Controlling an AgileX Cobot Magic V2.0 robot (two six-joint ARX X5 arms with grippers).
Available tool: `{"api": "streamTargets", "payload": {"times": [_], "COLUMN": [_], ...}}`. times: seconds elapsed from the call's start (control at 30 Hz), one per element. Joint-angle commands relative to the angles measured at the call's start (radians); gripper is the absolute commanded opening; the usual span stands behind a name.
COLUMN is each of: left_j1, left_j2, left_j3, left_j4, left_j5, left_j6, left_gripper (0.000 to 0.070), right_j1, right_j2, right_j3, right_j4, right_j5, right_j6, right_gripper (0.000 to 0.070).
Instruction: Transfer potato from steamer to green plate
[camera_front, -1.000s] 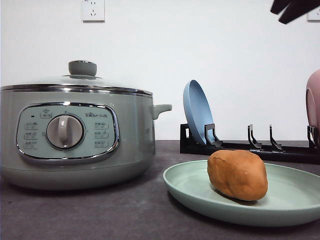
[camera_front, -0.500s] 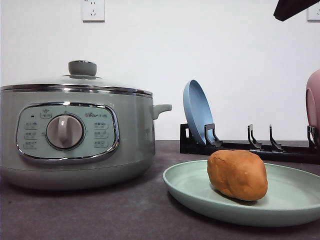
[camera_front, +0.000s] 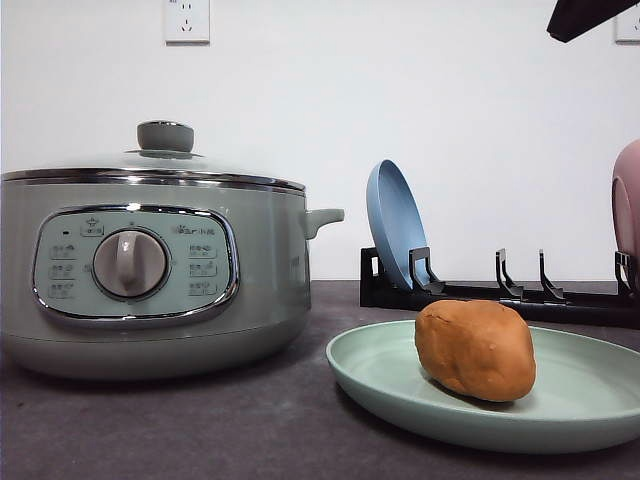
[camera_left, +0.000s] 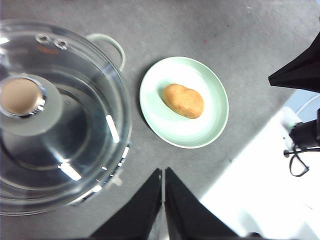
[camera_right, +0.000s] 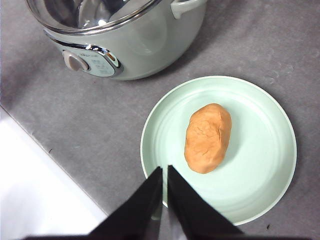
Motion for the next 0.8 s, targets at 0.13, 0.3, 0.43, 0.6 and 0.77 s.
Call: {"api": "streamTargets", "payload": {"times": [0.13, 0.3, 0.43, 0.6, 0.77], "left_j1": [0.083, 0.211, 0.314, 0.413, 0.484], "left_j2": [-0.12, -0.259, -0.385, -0.563, -0.74], "left_j3": [0.016, -0.06, -0.191, -0.428, -0.71], "left_j4": [0.265, 0.499, 0.658, 0.841, 1.017], "left_j5": [-0.003, -0.003, -0.036, -0.197, -0.289], "left_j6": [0.084, 0.08, 0.081, 0.08, 0.075], "left_gripper": [0.0, 0.0, 0.0, 0.0, 0.0], "right_j1": [0.005, 0.005, 0.005, 0.005, 0.005], "right_j2": [0.003, 0.003, 0.003, 0.003, 0.003], "right_j3": [0.017, 0.017, 0.017, 0.017, 0.017], "right_j4": [0.01, 0.01, 0.01, 0.01, 0.01], "right_j5": [0.0, 0.0, 0.0, 0.0, 0.0], "right_j6": [-0.014, -0.014, -0.014, -0.014, -0.014], "right_gripper": [0.0002, 0.0002, 0.0002, 0.0002, 0.0002]}}
